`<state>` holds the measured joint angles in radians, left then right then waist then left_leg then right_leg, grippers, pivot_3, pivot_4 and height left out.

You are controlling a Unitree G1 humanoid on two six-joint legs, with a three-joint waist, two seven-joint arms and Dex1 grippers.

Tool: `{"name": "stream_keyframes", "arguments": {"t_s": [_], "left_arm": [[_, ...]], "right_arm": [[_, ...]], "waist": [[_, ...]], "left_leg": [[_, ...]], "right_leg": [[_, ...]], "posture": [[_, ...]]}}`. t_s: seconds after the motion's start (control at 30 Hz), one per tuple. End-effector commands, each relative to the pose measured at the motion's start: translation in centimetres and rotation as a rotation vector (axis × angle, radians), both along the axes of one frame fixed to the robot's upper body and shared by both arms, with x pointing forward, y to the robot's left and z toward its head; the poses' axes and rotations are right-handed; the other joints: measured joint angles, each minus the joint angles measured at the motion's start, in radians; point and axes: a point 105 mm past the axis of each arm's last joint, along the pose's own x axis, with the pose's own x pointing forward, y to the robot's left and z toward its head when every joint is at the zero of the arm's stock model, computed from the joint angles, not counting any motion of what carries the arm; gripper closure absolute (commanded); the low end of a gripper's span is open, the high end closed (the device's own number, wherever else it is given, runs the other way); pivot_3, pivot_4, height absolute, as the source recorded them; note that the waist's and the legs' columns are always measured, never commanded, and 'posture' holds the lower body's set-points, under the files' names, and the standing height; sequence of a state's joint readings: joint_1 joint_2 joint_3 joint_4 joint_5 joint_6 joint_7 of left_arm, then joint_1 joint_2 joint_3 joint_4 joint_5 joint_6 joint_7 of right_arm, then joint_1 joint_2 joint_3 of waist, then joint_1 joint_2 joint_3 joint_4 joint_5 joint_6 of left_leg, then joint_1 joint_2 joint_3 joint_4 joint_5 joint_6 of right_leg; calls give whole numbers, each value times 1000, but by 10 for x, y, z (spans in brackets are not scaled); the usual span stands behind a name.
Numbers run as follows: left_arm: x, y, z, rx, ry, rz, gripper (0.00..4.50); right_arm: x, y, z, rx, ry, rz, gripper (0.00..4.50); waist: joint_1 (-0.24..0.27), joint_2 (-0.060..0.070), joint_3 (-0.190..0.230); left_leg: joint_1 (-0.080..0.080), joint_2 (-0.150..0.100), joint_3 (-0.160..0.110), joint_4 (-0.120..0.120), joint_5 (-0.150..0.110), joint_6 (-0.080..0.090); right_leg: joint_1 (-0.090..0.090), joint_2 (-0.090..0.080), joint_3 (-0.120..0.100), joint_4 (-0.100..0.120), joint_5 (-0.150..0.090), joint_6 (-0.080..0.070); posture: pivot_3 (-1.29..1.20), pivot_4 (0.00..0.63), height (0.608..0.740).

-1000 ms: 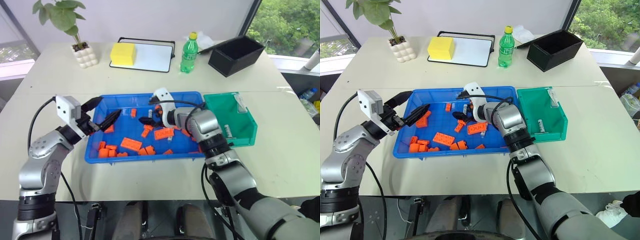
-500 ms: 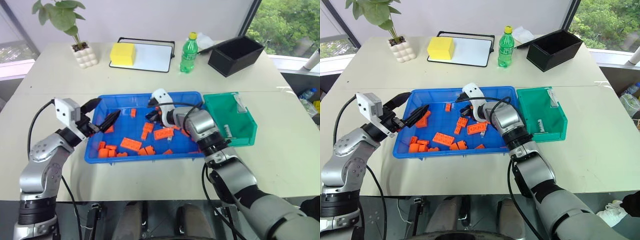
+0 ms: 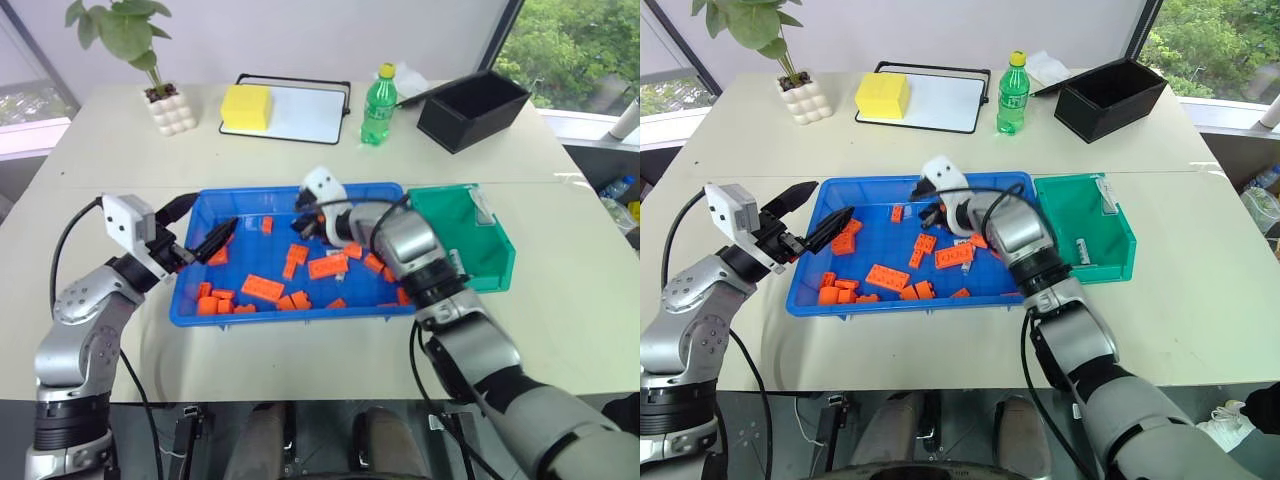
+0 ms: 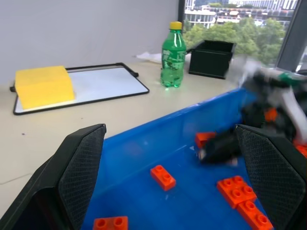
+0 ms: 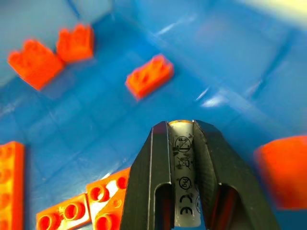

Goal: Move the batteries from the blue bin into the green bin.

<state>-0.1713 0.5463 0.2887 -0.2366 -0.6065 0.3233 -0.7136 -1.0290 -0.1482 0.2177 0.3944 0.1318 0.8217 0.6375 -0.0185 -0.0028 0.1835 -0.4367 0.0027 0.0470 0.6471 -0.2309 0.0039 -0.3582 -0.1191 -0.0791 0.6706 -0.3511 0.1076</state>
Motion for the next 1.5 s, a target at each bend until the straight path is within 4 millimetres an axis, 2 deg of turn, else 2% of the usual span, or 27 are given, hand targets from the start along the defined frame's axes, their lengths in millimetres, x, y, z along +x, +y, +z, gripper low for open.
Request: {"name": "stream_keyframes", "arguments": {"t_s": [0.03,0.1,0.27,0.43,0.6,0.8,0.9,1.03,1.1,1.17,1.3,1.33,1.43,1.5], "left_arm": [[-7,-9,17,15,-29,-135,0],[-10,-16,19,51,-13,-226,0],[-4,-22,25,142,4,-369,0],[4,-31,27,169,4,-455,0],[11,-49,17,163,19,-539,0],[17,-58,12,187,20,-587,0],[20,-59,13,190,17,-594,0],[21,-59,13,192,14,-594,0],[22,-57,13,192,12,-585,0],[22,-55,14,190,13,-571,0],[21,-49,14,188,16,-546,0],[21,-49,14,188,17,-543,0],[21,-46,13,188,17,-526,0],[21,-45,14,188,15,-517,0]], "right_arm": [[-10,-6,93,115,-193,49,4418],[-11,-22,109,126,-211,17,4418],[-15,-67,116,94,-219,-91,4418],[-26,-114,107,61,-180,-230,4418],[-45,-163,86,9,-135,-397,4418],[-60,-188,74,-26,-101,-478,4418],[-66,-202,60,-56,-73,-524,4418],[-70,-210,47,-71,-41,-546,4418],[-71,-213,43,-75,-28,-559,3350],[-72,-215,39,-81,-17,-560,2475],[-68,-219,42,-97,-47,-576,364],[-67,-220,44,-102,-62,-582,80],[-59,-221,60,-177,-174,-545,80],[-54,-213,74,-194,-251,-479,80]], "waist": [[1,0,0],[5,-1,0],[8,-2,-1],[4,-1,-1],[7,-2,-1],[5,-2,-1],[8,-2,-1],[8,-2,-1],[8,-2,-1],[8,-2,-1],[8,-2,-1],[8,-2,-1],[8,-2,0],[7,-2,0]], "left_leg": [[0,0,0,0,0,0],[-1,0,-1,0,0,0],[-1,-1,-1,0,0,0],[-3,-1,-1,0,0,0],[-3,-1,0,0,0,0],[-3,0,0,1,0,0],[-3,0,0,1,0,0],[-3,-1,0,1,0,1],[-3,-1,0,1,0,1],[-3,-1,-1,1,0,1],[-3,-1,-1,1,0,1],[-3,-1,-1,1,0,1],[-3,-1,-1,1,0,1],[-3,-1,-1,1,0,1]], "right_leg": [[-1,0,0,0,0,0],[-1,0,0,0,0,0],[1,0,-1,-3,0,0],[-1,0,-1,-3,0,0],[0,0,-1,-3,0,0],[-1,1,-1,-3,0,0],[0,1,-1,-4,0,0],[0,0,-1,-4,0,0],[0,0,-1,-4,0,0],[0,0,-1,-4,0,0],[0,0,-1,-4,0,0],[0,0,-1,-4,0,0],[0,0,-1,-4,0,0],[0,0,0,-4,0,0]], "posture": [[0,150,739],[0,150,739],[0,150,739],[0,150,739],[0,150,739],[0,150,739],[0,150,739],[0,150,739],[0,150,739],[0,150,739],[0,150,739],[0,150,739],[0,150,739],[0,150,739]]}}
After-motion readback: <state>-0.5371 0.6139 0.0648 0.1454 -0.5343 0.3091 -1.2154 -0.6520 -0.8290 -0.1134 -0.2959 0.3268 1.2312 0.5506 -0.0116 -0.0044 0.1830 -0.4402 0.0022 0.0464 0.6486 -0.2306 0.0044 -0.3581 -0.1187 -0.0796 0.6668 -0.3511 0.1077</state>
